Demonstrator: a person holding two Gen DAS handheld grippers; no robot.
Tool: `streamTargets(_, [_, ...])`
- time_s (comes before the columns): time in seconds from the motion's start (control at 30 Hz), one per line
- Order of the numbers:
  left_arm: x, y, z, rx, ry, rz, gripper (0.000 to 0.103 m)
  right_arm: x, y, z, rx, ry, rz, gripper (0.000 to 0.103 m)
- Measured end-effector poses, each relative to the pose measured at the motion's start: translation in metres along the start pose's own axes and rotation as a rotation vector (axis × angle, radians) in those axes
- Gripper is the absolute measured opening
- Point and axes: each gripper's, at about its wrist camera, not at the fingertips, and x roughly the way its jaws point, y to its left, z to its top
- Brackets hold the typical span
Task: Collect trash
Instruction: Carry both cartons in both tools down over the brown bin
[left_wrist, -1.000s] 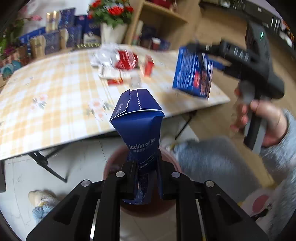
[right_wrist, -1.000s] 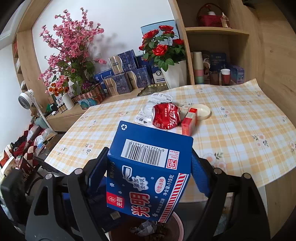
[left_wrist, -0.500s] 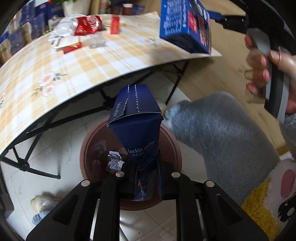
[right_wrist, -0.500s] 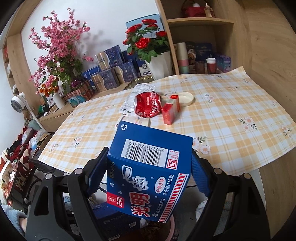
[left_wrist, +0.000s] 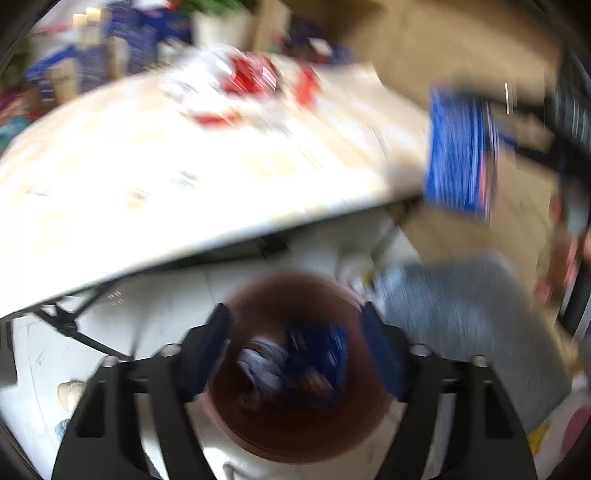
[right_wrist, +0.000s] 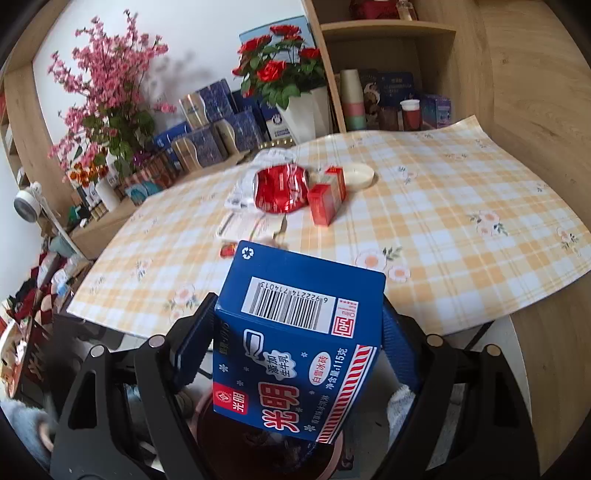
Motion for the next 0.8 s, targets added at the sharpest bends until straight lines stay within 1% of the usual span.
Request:
streamTargets(0.03, [-0.016, 0.009, 0.002, -0.031, -0.072, 0.038, 0.084, 0.002, 0.001, -0.003, -0.001, 0.01, 0.001, 0.081])
streamTargets(0.07, [-0.025, 0.015, 0.003, -0.045, -0.111, 0.063, 0.089, 0.005, 0.003, -0.008, -0.004, 0.025, 0.005, 0.081])
streamTargets(0.1, [-0.035, 0.02, 0.003, -0.055, -0.151, 0.092, 0.092, 0.007, 0.005, -0.011, -0.009, 0.032, 0.007, 0.081])
streamTargets(0.13, [-0.048, 0.027, 0.002, -0.062, -0.196, 0.131, 0.092, 0.009, 0.009, -0.016, -0.024, 0.042, 0.007, 0.081])
streamTargets(0.2, [-0.066, 0.038, 0.0, -0.068, -0.236, 0.181, 0.094, 0.011, 0.017, -0.024, -0.054, 0.052, 0.004, 0.081])
streamTargets(0.4, [-0.102, 0.054, -0.016, -0.085, -0.308, 0.301, 0.097, 0.02, 0.038, -0.046, -0.107, 0.078, 0.034, 0.081])
streamTargets(0.5, [-0.107, 0.054, -0.031, -0.078, -0.323, 0.346, 0.097, 0.023, 0.047, -0.054, -0.128, 0.087, 0.05, 0.081])
streamTargets(0.63, [-0.109, 0.05, -0.049, -0.078, -0.327, 0.377, 0.097, 0.027, 0.057, -0.065, -0.165, 0.099, 0.06, 0.081])
streamTargets(0.8, [-0.119, 0.052, -0.057, -0.098, -0.375, 0.398, 0.097, 0.032, 0.061, -0.076, -0.165, 0.121, 0.068, 0.081])
